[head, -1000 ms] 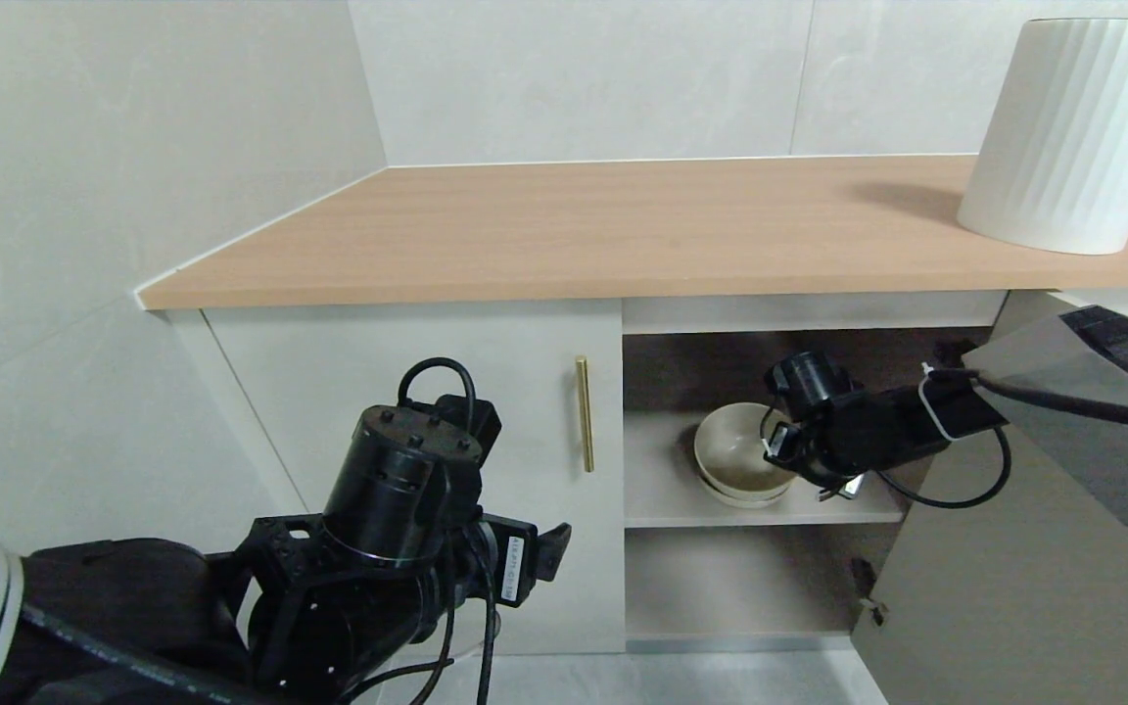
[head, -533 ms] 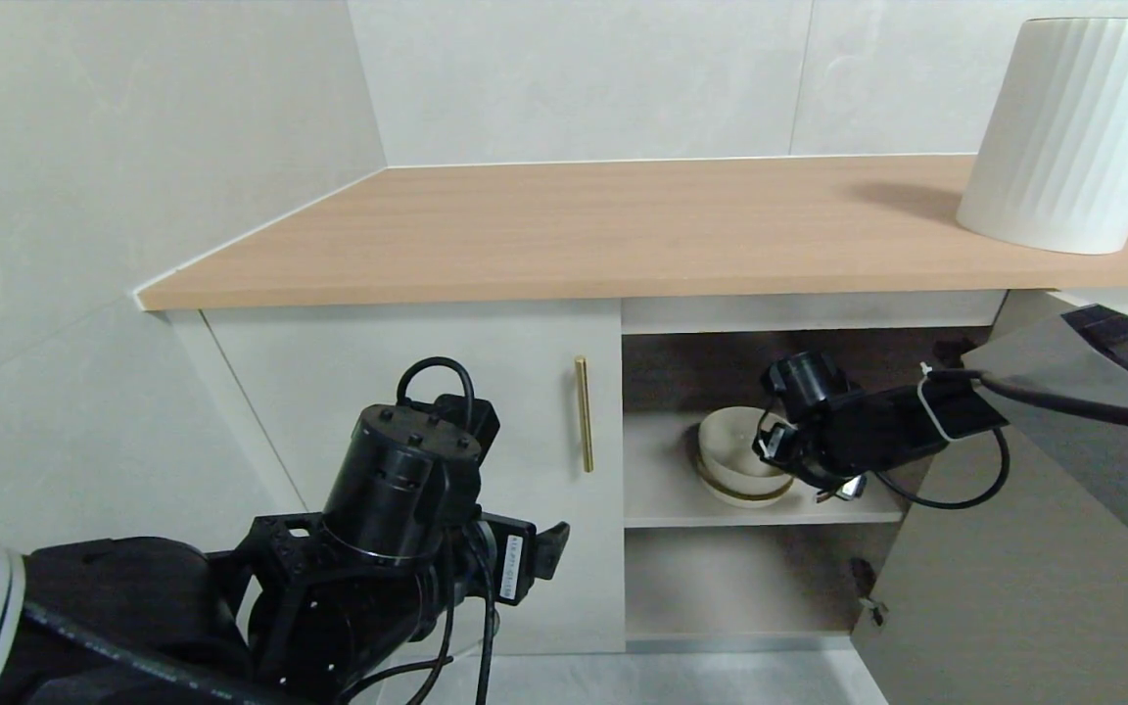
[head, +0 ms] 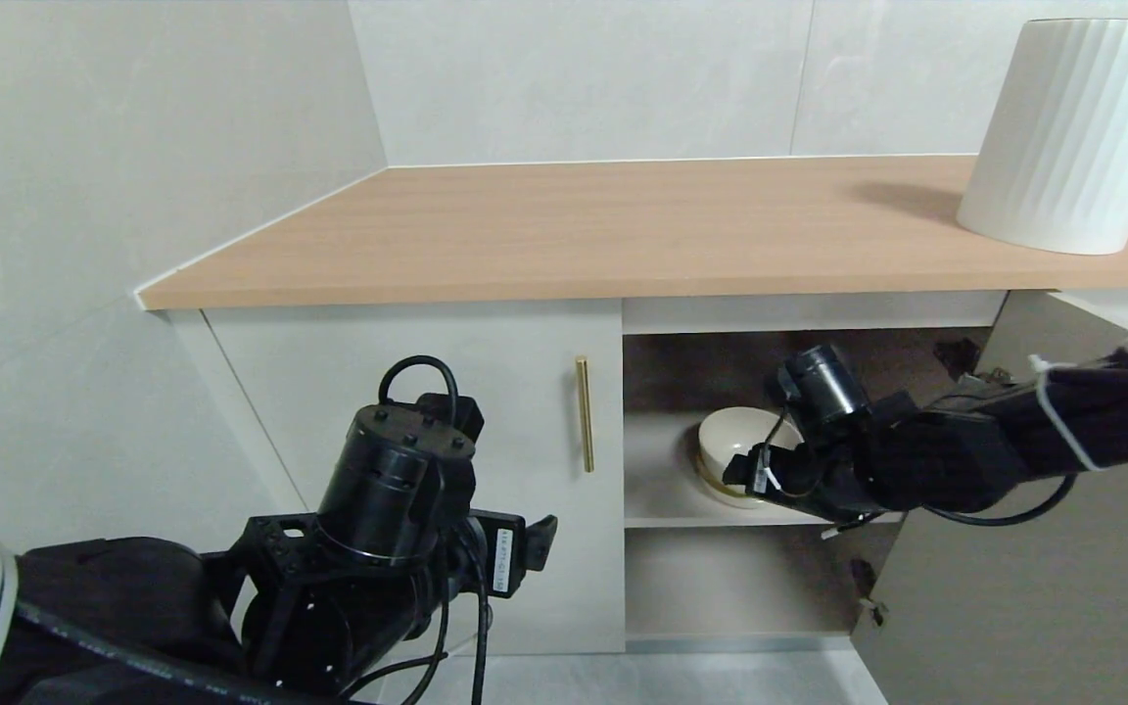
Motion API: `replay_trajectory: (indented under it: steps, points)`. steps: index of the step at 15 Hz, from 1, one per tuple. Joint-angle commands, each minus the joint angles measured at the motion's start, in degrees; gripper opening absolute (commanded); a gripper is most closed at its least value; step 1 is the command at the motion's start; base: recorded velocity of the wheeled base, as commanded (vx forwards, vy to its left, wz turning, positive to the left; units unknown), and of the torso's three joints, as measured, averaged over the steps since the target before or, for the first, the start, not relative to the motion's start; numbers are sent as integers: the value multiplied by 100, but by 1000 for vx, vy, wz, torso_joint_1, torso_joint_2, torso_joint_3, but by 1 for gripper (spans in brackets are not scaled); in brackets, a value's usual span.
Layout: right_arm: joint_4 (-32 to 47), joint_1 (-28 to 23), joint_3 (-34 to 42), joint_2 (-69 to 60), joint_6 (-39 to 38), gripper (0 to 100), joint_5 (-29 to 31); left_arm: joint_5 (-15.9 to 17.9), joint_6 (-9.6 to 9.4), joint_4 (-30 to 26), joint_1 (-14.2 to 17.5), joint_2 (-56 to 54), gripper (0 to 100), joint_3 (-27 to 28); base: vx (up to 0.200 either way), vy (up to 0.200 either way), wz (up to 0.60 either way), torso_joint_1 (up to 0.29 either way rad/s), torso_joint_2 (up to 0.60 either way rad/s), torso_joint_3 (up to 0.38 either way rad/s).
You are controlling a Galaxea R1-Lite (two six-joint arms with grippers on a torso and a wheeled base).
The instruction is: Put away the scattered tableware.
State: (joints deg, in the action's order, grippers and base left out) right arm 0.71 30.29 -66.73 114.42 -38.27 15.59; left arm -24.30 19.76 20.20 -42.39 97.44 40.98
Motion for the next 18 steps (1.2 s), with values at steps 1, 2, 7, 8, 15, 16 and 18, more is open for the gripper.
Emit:
replay_trajectory:
  steps: [1, 2, 7, 8, 15, 16, 18]
  points:
    - [8, 381, 714, -1335, 214, 100, -83, -5, 1, 2, 2, -41, 100, -3, 0, 0, 0, 0, 0, 0]
    - [35, 486, 837, -1502, 214, 100, -74, -14, 1, 2, 2, -50, 100, -3, 0, 0, 0, 0, 0, 0]
    - [105, 820, 1637, -2047, 206, 100, -118, -84, 1, 2, 2, -155, 100, -38, -120, 0, 0, 0, 0, 0]
    - [105, 820, 1663, -2047, 206, 100, -118, -84, 1, 2, 2, -137, 100, -38, -200, 0, 0, 2, -7, -2]
    - [114, 820, 1769, -2055, 267, 100, 5, -84, 1, 2, 2, -164, 100, -47, -200, 0, 0, 3, 1, 3]
    - [105, 820, 1804, -2064, 320, 100, 23, -84, 1, 2, 2, -164, 100, -47, -200, 0, 0, 2, -2, 2]
    - [105, 820, 1839, -2064, 346, 100, 40, -84, 1, 2, 2, -146, 100, -47, -200, 0, 0, 2, 2, 5]
